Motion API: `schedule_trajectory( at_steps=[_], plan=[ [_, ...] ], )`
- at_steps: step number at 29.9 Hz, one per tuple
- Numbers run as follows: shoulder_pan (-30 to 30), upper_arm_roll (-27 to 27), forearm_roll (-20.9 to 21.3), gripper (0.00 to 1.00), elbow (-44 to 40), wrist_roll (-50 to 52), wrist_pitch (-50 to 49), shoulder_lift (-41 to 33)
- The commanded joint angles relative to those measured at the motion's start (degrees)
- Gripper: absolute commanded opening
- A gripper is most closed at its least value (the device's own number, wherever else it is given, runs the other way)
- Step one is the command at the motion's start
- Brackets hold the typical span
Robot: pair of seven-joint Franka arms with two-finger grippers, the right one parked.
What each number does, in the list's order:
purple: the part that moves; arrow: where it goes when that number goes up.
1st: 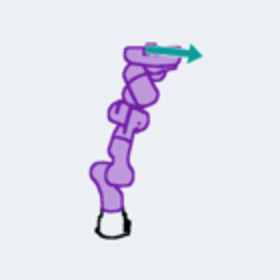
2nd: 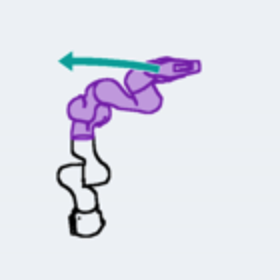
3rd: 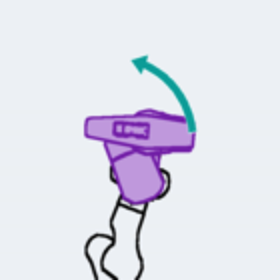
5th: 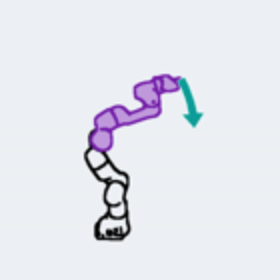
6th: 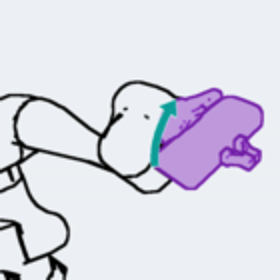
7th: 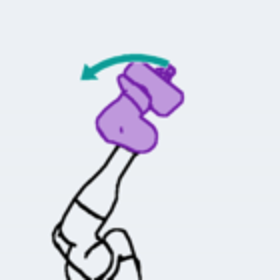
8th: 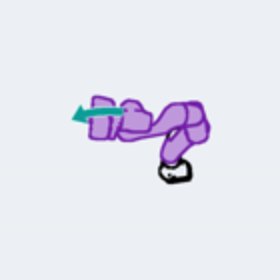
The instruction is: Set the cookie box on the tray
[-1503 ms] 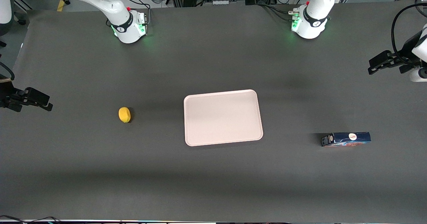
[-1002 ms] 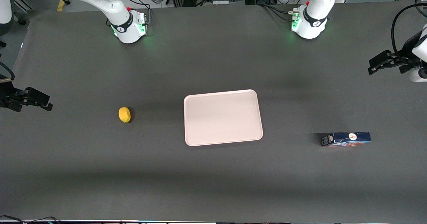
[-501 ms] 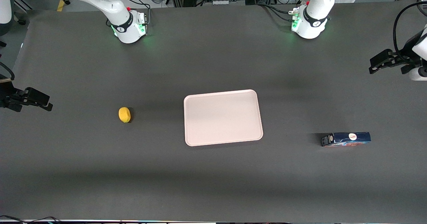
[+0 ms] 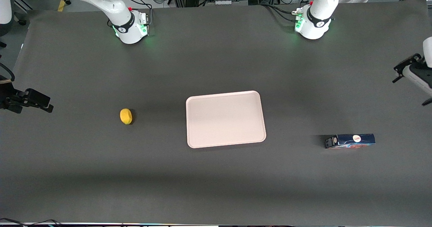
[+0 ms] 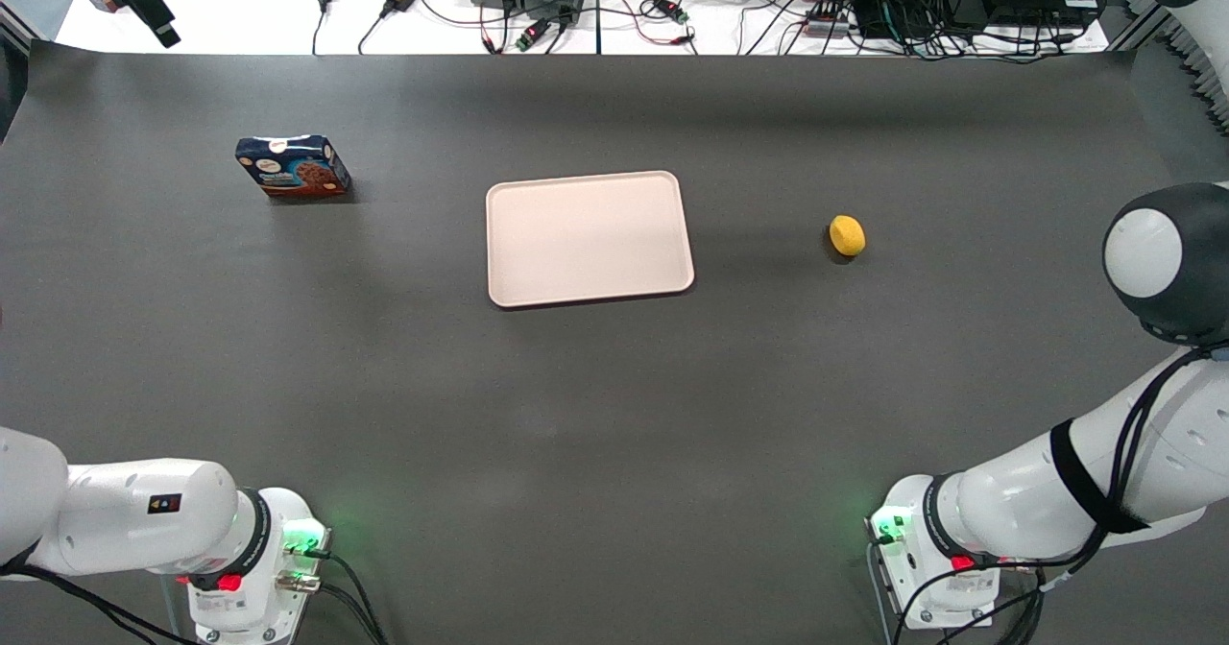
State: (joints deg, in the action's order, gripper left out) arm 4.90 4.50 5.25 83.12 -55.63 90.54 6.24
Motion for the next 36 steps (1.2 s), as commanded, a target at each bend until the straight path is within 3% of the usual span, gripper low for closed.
schedule_trajectory(
  at_steps=[1,6,20,36],
  plan=[
    [-0.16,-0.02,1.25,1.0,-4.02,-19.14,4.55,4.57],
    [-0.16,-0.02,0.81,1.0,-3.93,-25.75,6.93,6.33],
    [0.02,-0.02,-1.3,1.0,-1.65,-27.43,8.25,9.76],
    [1.07,-0.11,-1.74,1.0,12.15,-31.46,27.66,10.2]
  ],
)
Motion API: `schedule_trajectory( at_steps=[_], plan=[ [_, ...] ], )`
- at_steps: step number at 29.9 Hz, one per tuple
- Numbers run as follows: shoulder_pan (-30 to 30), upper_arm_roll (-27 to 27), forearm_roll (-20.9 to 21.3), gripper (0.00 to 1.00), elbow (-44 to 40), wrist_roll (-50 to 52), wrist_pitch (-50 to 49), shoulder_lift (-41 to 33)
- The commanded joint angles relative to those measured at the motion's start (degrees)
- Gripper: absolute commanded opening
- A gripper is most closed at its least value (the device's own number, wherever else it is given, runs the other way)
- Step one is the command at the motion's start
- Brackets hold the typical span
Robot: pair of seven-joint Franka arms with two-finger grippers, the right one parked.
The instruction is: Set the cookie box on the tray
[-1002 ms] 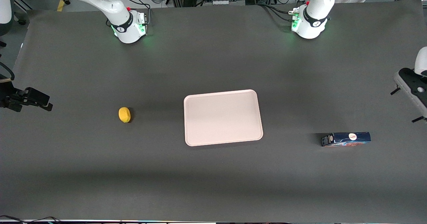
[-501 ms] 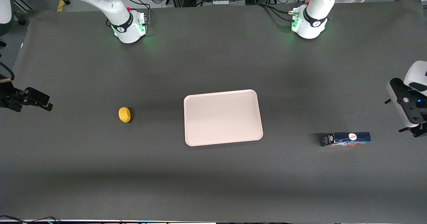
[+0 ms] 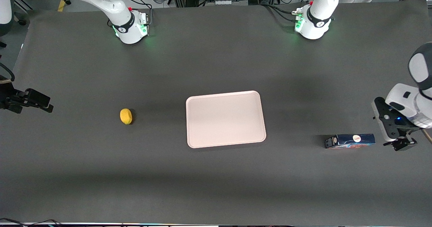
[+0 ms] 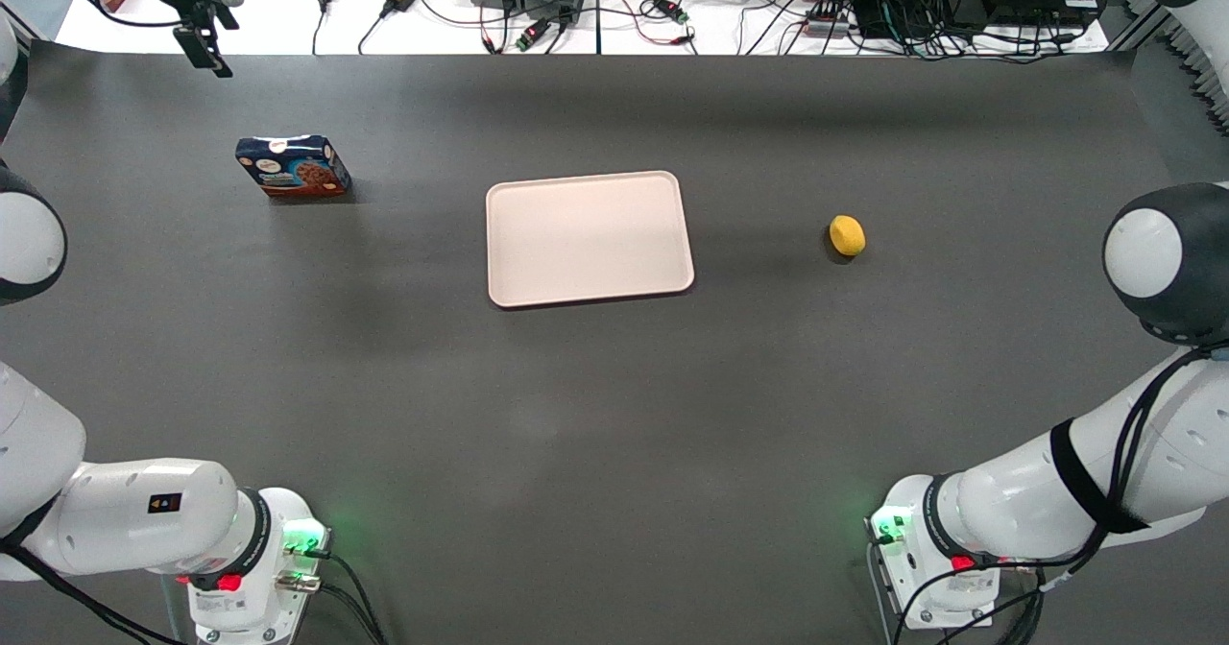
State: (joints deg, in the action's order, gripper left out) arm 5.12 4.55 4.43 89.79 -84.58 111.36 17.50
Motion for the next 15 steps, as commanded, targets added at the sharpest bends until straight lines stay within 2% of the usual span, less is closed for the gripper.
schedule_trajectory(
  at_steps=[1,7,15],
  plan=[
    [0.85,-0.15,-0.91,1.0,6.27,-3.48,8.59,-0.98],
    [1.03,-0.59,-0.91,1.0,9.18,-5.33,16.77,1.74],
    [1.03,-0.59,-1.09,1.0,9.35,-5.33,21.79,6.14]
  ],
)
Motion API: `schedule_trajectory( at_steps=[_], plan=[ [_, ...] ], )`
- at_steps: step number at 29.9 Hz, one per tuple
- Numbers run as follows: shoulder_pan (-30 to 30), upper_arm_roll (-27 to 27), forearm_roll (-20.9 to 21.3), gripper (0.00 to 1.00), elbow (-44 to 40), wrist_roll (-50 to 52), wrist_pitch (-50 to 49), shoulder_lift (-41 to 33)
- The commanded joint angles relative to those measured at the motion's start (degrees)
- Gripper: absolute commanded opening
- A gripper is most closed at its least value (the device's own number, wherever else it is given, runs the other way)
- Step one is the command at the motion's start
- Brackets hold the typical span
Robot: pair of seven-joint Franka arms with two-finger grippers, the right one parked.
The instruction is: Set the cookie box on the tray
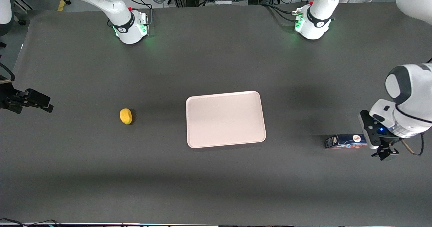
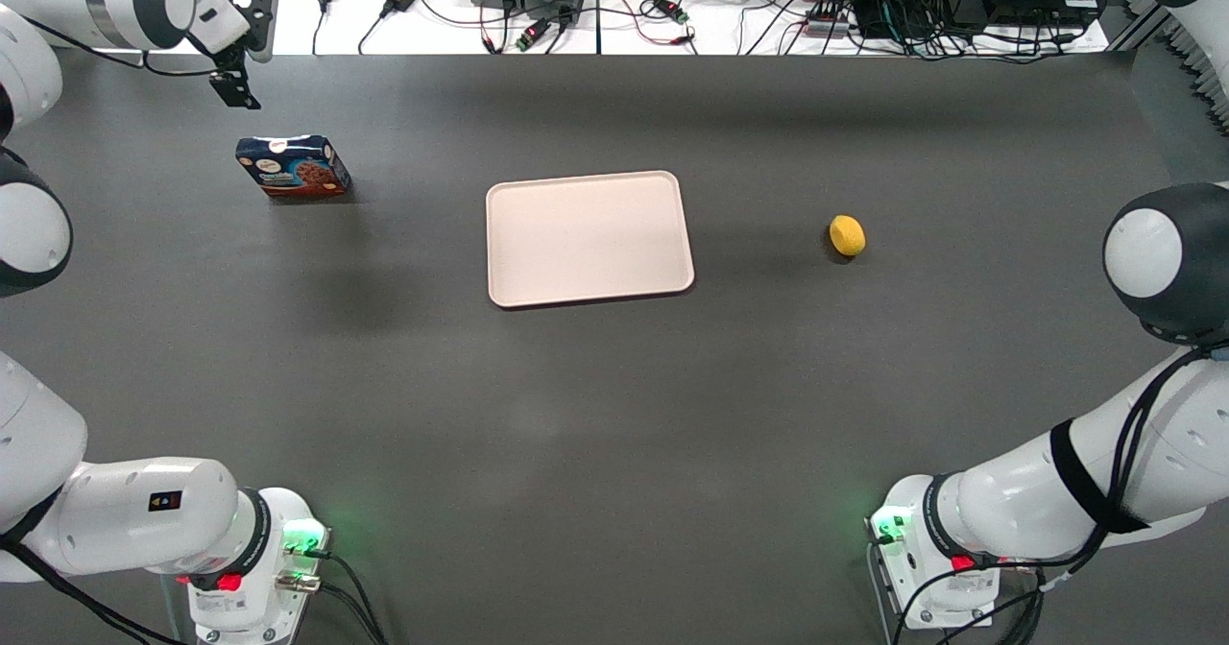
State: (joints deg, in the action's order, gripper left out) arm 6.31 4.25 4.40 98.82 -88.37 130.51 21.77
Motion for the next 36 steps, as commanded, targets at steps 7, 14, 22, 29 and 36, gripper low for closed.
schedule_trajectory(
  at_steps=[7,14,22,29,36],
  plan=[
    [0.37,-0.38,-3.88,1.0,1.9,-1.54,2.99,2.75],
    [0.55,-0.38,-3.79,1.0,2.25,-1.54,2.2,2.93],
    [0.46,-0.38,-3.79,1.0,2.16,-0.57,2.99,5.3],
    [0.46,-0.38,-3.79,1.0,2.34,-0.57,1.94,5.48],
    [0.46,-0.38,-3.79,1.0,2.86,-0.75,0.8,5.39]
  ],
)
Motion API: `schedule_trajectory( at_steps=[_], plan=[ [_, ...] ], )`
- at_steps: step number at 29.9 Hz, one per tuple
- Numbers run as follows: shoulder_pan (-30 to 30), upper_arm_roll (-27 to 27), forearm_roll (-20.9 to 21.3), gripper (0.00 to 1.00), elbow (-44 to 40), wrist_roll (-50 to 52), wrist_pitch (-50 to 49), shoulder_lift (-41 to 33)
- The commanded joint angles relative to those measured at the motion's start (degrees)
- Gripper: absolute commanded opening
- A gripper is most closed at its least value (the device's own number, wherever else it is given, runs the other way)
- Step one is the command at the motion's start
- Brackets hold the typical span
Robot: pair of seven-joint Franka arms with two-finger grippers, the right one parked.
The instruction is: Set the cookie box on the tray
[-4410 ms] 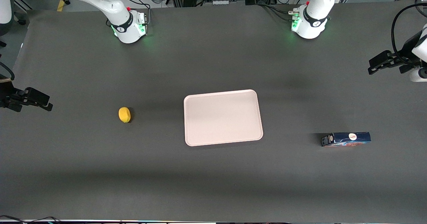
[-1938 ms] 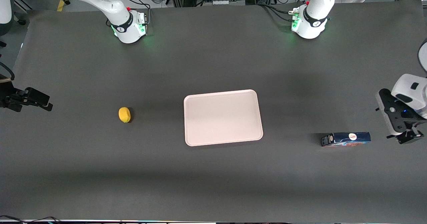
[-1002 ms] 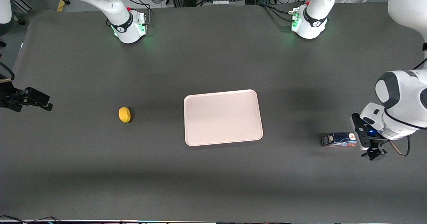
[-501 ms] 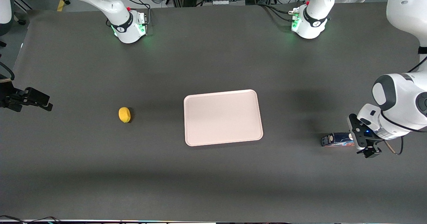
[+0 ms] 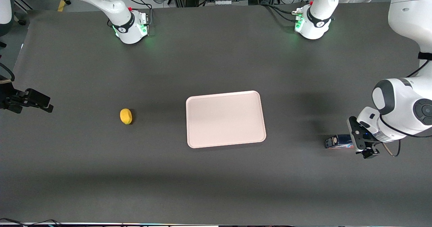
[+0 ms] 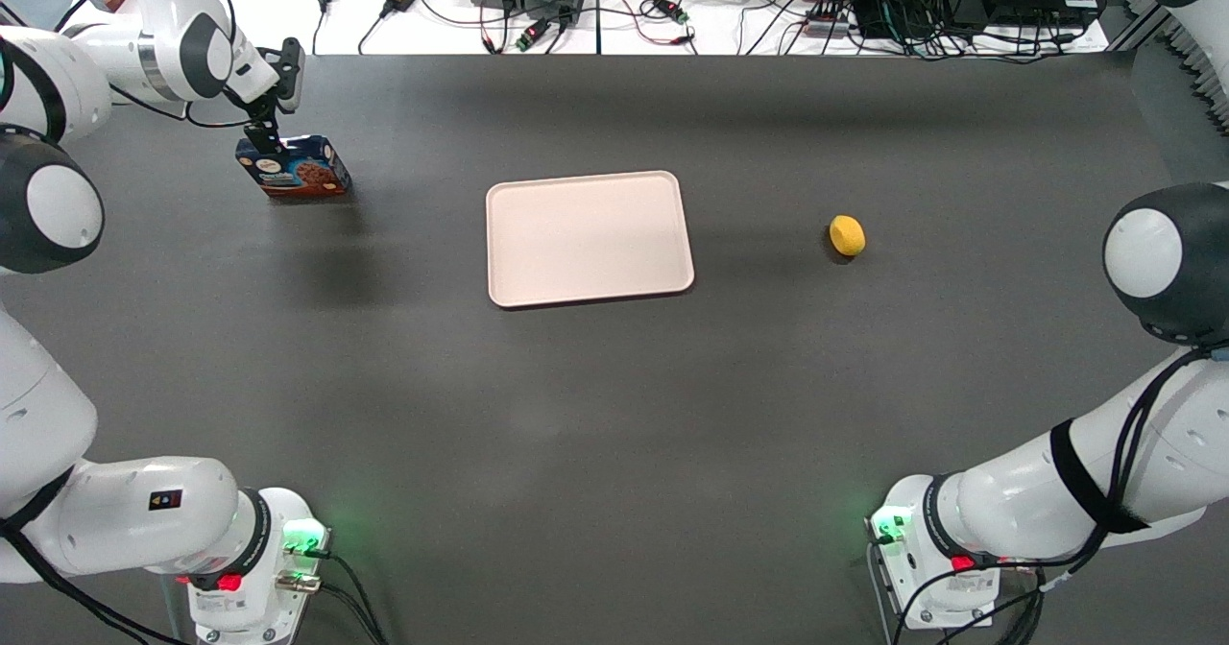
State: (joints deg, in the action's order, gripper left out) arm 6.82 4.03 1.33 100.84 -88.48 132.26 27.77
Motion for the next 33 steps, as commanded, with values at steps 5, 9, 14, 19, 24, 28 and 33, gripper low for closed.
schedule_trajectory(
  at_steps=[5,9,14,19,24,28,33],
  plan=[
    [0.04,-0.16,-0.71,1.0,1.64,-0.81,-0.77,-0.53],
    [0.12,-0.33,-0.63,1.0,2.96,-0.99,0.02,-0.62],
    [0.12,-0.95,-0.63,1.0,3.22,-1.25,0.2,-0.62],
    [0.12,-1.04,-0.19,1.0,3.31,-1.43,1.42,-0.53],
    [0.12,-1.04,-0.19,1.0,3.49,-1.43,2.21,-0.18],
    [0.12,-1.04,-0.19,1.0,5.07,-1.43,4.67,-0.18],
    [0.12,-1.04,-0.19,1.0,6.12,-1.43,6.61,-0.09]
  ],
)
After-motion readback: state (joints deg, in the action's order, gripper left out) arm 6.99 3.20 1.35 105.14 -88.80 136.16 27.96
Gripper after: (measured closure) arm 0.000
